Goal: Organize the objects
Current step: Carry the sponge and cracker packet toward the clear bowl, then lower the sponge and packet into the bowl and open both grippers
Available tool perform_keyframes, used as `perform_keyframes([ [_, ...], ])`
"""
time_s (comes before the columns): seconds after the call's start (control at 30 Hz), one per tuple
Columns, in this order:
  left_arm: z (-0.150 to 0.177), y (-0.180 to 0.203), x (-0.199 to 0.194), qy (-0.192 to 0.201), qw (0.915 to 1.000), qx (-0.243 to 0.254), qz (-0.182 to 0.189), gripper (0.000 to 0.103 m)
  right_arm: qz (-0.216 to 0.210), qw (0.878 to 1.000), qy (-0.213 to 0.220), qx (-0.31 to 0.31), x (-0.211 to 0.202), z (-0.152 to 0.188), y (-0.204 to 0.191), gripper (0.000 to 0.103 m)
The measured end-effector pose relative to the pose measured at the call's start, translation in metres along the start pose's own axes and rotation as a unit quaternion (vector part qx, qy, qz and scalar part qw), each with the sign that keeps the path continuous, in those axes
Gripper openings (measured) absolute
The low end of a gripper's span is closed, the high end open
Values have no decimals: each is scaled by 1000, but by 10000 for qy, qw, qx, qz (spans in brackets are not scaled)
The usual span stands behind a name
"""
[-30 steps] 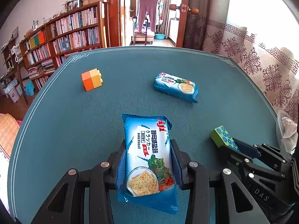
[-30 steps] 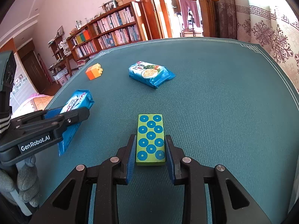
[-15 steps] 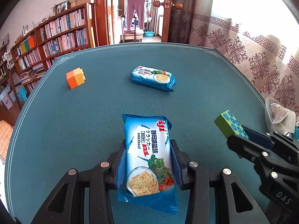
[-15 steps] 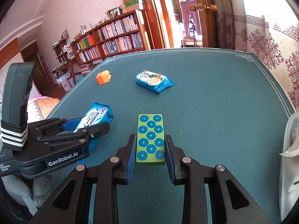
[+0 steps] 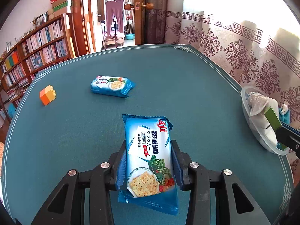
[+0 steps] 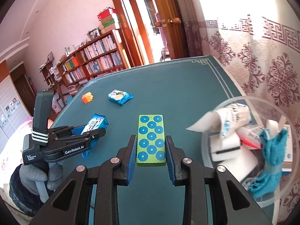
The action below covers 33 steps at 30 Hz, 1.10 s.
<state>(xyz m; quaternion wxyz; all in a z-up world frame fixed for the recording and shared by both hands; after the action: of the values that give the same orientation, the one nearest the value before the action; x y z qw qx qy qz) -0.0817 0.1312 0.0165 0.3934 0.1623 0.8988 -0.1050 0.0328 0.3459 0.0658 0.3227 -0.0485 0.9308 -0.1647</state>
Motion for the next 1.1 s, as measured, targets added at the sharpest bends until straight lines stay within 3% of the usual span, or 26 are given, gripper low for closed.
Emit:
perform_keyframes([
  [0.3,-17,46,-3,145,9988,414,195,44,510,9976,252,405,-33,3,56,30],
  [0.73,-44,95,-13,394,9942,906,416,44,1098,9906,184,797,-9,7,114,30],
  [0.9,-55,113,-14,454,9917,1105,485,44,950,9920,137,821,-11,10,116,31],
  [0.97,-60,121,-14,463,9905,1173,548,44,745,9927,138,934,-14,11,118,39],
  [1.1,-69,137,-15,540,9885,1269,616,44,721,9931,283,883,-29,13,116,42],
])
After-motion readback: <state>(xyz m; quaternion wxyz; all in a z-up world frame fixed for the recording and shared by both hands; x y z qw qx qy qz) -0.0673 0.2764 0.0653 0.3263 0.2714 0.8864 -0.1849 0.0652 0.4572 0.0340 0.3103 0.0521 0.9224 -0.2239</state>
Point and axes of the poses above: each gripper's, at about its wrist camera, not at the fingertips, and x roughly the way its jaws point, y to its right, z to its underside, the point moved 4 cm from there along x, roughly the way its jaws point, and after that the axes turned 7 degrees about x, right-handed, at the moved point
